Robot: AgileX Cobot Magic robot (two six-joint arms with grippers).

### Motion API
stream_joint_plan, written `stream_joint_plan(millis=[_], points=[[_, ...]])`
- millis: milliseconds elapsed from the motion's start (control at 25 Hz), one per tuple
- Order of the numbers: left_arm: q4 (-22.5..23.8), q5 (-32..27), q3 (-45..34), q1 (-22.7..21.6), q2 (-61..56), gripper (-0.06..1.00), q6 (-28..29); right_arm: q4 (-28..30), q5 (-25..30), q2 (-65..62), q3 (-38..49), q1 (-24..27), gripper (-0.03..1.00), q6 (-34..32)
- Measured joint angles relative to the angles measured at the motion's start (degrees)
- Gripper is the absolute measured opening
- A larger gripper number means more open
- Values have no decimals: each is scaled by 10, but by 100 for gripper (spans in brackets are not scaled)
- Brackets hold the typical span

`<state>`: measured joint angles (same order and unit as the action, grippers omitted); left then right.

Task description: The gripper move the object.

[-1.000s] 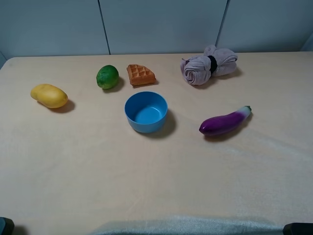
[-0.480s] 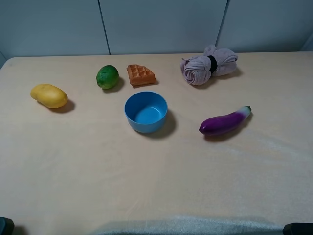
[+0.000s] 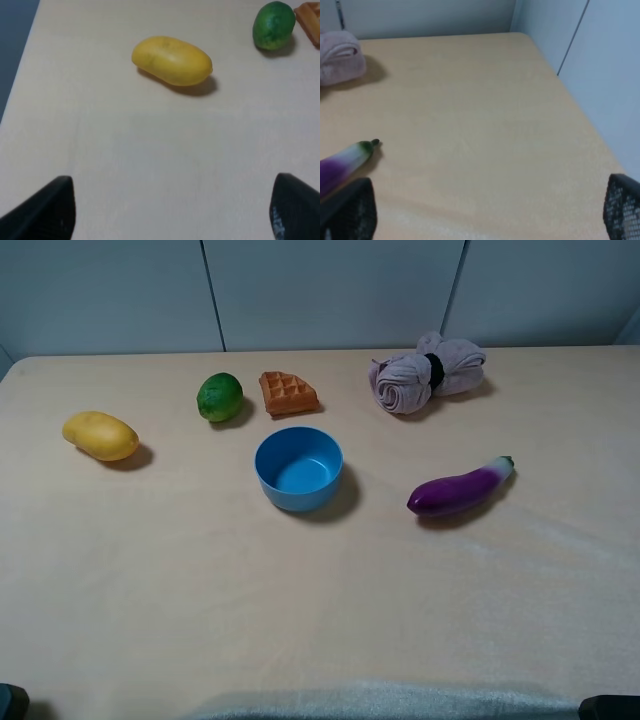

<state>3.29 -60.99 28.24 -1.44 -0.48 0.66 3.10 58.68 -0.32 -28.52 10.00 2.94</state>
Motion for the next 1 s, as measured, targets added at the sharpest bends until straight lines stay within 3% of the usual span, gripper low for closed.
stream_joint_plan(millis=[1000], points=[[4, 1, 0, 9, 0, 85, 0, 0, 0, 0, 0, 0, 69, 0]])
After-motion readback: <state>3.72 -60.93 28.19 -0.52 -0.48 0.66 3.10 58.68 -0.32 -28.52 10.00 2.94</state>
